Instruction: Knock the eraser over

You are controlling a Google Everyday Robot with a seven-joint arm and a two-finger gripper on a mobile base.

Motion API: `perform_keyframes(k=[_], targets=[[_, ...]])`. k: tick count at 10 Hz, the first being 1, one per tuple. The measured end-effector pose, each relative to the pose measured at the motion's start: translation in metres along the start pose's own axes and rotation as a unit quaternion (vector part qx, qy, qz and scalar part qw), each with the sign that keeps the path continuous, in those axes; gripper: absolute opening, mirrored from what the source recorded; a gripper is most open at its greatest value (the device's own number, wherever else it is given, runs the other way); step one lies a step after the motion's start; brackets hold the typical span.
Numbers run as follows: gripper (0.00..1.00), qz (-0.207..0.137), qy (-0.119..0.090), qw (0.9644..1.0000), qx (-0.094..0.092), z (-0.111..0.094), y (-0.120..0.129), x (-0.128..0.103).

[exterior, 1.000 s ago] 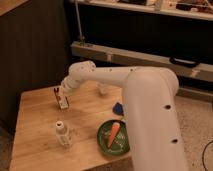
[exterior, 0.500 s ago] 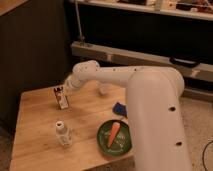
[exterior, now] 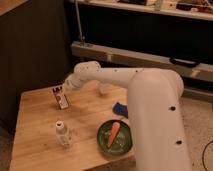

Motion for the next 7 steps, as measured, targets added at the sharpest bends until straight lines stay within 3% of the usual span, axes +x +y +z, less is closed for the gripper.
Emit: perform_keyframes(k=[7], targets=[[0.0, -0.012, 0.004, 0.9996, -0.025, 0.019, 0.018, -0.012]])
